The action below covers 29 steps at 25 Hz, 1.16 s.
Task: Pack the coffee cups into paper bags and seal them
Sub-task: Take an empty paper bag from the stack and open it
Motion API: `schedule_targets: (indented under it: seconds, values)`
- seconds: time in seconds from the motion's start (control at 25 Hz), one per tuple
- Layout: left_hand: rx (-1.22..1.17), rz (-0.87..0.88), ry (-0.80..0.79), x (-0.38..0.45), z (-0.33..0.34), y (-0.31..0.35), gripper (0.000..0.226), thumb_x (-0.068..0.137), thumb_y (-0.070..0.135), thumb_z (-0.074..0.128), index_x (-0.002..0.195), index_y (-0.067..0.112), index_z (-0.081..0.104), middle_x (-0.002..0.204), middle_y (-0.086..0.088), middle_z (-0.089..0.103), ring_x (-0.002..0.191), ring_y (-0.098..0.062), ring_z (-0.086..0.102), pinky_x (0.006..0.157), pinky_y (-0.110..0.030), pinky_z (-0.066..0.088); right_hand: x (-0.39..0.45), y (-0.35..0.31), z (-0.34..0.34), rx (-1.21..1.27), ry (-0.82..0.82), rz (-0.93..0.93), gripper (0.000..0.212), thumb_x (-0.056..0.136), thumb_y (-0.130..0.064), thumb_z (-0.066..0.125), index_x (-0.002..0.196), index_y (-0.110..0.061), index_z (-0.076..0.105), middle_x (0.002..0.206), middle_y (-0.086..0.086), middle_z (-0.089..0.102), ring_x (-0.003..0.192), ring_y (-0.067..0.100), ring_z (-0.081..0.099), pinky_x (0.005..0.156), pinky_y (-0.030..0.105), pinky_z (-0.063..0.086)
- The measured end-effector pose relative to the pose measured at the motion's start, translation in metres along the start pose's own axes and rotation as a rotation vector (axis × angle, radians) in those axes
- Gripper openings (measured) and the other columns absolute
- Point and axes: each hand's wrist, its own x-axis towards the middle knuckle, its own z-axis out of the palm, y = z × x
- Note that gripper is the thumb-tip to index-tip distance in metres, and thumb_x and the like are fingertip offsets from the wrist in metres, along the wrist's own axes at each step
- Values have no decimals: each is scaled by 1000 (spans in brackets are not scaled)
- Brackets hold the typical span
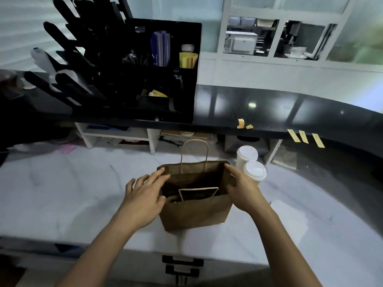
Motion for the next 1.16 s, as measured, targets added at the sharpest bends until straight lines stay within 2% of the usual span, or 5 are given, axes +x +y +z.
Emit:
schedule_targets:
  seconds: [0.52,0.68,0.92,1.08,1.16]
  values:
    - [52,-105,14,119,-5,-15,58,103,21,40,154,43,25,167,18,5,150,-19,16,122,-47,8,102,5,6,100,-77,-29,71,95,-5,52,158,-32,33,158,-4,44,139,19,49,111,40,46]
    - [37,-134,-9,136,-11,-30,60,101,27,45,154,45,24,166,21,2,150,-19,15,120,-48,9,116,-4,12,114,-111,-35,73,95,-6,52,158,-35,29,158,-3,43,133,20,54,108,45,50]
    - [30,-29,-67,139,-13,-46,75,91,65,52,155,48,17,166,21,-6,151,-20,12,119,-49,13,122,-6,14,94,-120,-9,66,100,-16,57,156,-40,32,153,-4,49,124,21,61,100,41,54]
    - [23,11,-81,135,-12,-51,95,72,95,27,155,51,12,165,22,-9,151,-17,8,120,-46,13,119,-5,15,138,-85,-49,56,101,-27,58,149,-48,39,142,-12,54,89,0,67,74,16,50]
    - [27,21,-73,134,-10,-52,97,70,98,21,155,51,11,165,22,-10,151,-16,6,121,-46,13,120,-4,13,227,-16,-64,52,99,-32,62,145,-48,44,130,-15,59,88,-4,66,68,11,49]
